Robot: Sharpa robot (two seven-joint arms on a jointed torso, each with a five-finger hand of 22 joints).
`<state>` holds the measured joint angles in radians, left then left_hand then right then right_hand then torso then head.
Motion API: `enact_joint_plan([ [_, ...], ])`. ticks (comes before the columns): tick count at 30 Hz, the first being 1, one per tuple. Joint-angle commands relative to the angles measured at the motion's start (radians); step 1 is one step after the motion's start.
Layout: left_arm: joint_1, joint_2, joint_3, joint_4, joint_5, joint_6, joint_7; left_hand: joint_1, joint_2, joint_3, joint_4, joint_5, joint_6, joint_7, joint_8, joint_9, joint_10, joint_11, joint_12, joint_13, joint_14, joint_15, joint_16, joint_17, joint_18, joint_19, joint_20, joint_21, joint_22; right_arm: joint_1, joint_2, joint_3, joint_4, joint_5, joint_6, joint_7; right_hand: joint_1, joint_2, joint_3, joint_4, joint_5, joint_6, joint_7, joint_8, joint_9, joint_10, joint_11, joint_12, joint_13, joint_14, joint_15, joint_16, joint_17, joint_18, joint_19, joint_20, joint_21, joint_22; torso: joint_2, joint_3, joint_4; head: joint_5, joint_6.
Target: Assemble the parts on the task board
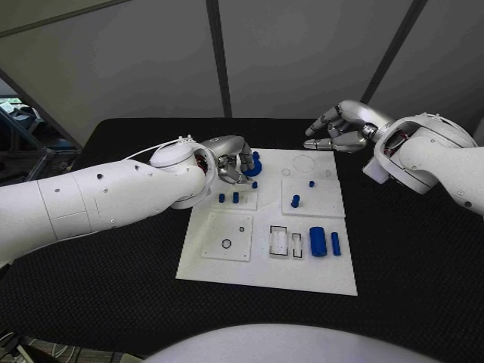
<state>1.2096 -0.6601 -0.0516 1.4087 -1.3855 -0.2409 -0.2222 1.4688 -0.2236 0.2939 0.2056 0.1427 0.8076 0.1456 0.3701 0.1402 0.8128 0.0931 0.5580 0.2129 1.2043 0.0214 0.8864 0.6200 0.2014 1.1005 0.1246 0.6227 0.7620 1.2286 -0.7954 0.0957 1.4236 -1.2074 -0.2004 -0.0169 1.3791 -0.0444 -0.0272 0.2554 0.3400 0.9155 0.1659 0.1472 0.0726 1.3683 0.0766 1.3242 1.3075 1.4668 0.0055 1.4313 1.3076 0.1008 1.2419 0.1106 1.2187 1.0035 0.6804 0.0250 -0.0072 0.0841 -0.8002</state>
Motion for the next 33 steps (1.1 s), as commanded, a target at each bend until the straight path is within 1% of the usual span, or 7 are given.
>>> enact_joint_plan([
  [1,-0.003,0.013,-0.002,-0.012,-0.120,0.007,0.069,0.009,0.004,-0.014,-0.001,-0.003,0.032,-0.002,-0.036,-0.029,0.024,-0.001,-0.032,-0.043,0.040,-0.006,0.059,0.008,-0.019,0.028,-0.007,0.030,0.025,0.002,0.003,0.000,0.002,-0.002,-0.002,0.007,0.004,0.007,0.002,0.005,0.005,-0.002,-0.004,0.005,0.000,-0.004,-0.002,-0.005,0.018,0.055,-0.006,-0.004,0.054,0.016,-0.006,-0.002,-0.004,-0.001,0.000,0.0005,-0.0005,-0.003,0.002],
  [3,-0.004,0.020,-0.002,-0.019,-0.129,0.014,0.073,0.014,0.007,-0.014,-0.003,-0.003,0.046,-0.004,-0.049,-0.039,0.036,-0.002,-0.043,-0.059,0.075,-0.008,0.117,0.057,-0.019,0.041,-0.009,0.047,0.040,0.002,0.003,0.000,0.002,-0.002,-0.002,0.007,0.004,0.007,0.002,0.005,0.005,-0.002,-0.004,0.005,0.000,-0.004,-0.002,-0.005,0.018,0.055,-0.006,-0.004,0.054,0.016,-0.006,-0.002,-0.004,-0.001,0.000,0.0003,-0.0006,-0.004,0.002],
  [9,-0.007,0.037,-0.003,-0.039,-0.147,0.043,0.076,0.022,0.012,0.007,-0.006,-0.002,0.091,-0.005,-0.087,-0.067,0.091,-0.006,-0.080,-0.107,0.187,-0.015,0.299,0.242,-0.063,0.180,-0.017,0.310,0.265,0.002,0.004,0.000,0.002,-0.002,0.000,0.006,0.004,0.007,0.002,0.005,0.005,-0.002,-0.004,0.005,0.000,-0.004,-0.002,-0.005,0.018,0.055,-0.006,-0.004,0.054,0.016,-0.006,-0.002,-0.004,-0.001,-0.001,0.0008,-0.0003,-0.006,0.003],
  [11,-0.008,0.041,-0.003,-0.042,-0.149,0.057,0.077,0.022,0.012,0.018,-0.005,-0.001,0.106,-0.007,-0.096,-0.071,0.112,-0.008,-0.093,-0.120,0.210,-0.018,0.336,0.283,-0.073,0.209,-0.020,0.371,0.318,0.002,0.004,0.000,0.002,-0.002,0.000,0.006,0.004,0.007,0.002,0.005,0.005,-0.002,-0.004,0.005,0.000,-0.004,-0.002,-0.005,0.018,0.055,-0.006,-0.004,0.054,0.016,-0.006,-0.002,-0.004,-0.001,-0.001,0.0008,-0.0003,-0.007,0.003],
  [12,-0.008,0.042,-0.003,-0.043,-0.150,0.062,0.077,0.023,0.011,0.021,-0.006,-0.001,0.110,-0.008,-0.099,-0.072,0.117,-0.010,-0.097,-0.125,0.215,-0.019,0.345,0.293,-0.075,0.216,-0.021,0.386,0.332,0.002,0.004,0.000,0.002,-0.002,0.001,0.006,0.004,0.007,0.002,0.005,0.005,-0.002,-0.004,0.005,0.000,-0.004,-0.002,-0.005,0.018,0.055,-0.006,-0.004,0.054,0.016,-0.006,-0.002,-0.004,-0.001,-0.001,0.0007,0.0003,-0.007,0.003],
  [21,-0.012,0.059,-0.003,-0.058,-0.153,0.103,0.076,0.028,0.012,0.050,-0.012,-0.001,0.133,-0.015,-0.121,-0.072,0.157,-0.017,-0.126,-0.145,0.245,-0.026,0.393,0.345,-0.088,0.250,-0.028,0.458,0.398,0.002,0.006,0.000,0.002,-0.002,0.002,0.007,0.005,0.008,0.002,0.005,0.006,-0.002,-0.005,0.005,0.000,-0.002,-0.002,-0.003,0.020,0.055,-0.007,-0.003,0.056,0.016,-0.005,-0.003,-0.003,0.001,-0.001,0.0007,0.0010,-0.010,0.002],
  [33,-0.016,0.072,-0.003,-0.075,-0.154,0.123,0.065,0.038,0.017,0.093,-0.024,0.000,0.162,-0.012,-0.137,-0.070,0.207,-0.019,-0.154,-0.148,0.254,-0.028,0.407,0.351,-0.094,0.265,-0.030,0.492,0.433,0.002,0.007,0.000,0.003,-0.002,0.004,0.006,0.006,0.009,0.002,0.005,0.006,-0.002,-0.005,0.005,0.000,-0.002,-0.002,-0.002,0.020,0.055,-0.007,-0.003,0.056,0.016,-0.005,-0.003,-0.003,0.001,-0.001,0.0008,0.0017,-0.012,0.001],
])
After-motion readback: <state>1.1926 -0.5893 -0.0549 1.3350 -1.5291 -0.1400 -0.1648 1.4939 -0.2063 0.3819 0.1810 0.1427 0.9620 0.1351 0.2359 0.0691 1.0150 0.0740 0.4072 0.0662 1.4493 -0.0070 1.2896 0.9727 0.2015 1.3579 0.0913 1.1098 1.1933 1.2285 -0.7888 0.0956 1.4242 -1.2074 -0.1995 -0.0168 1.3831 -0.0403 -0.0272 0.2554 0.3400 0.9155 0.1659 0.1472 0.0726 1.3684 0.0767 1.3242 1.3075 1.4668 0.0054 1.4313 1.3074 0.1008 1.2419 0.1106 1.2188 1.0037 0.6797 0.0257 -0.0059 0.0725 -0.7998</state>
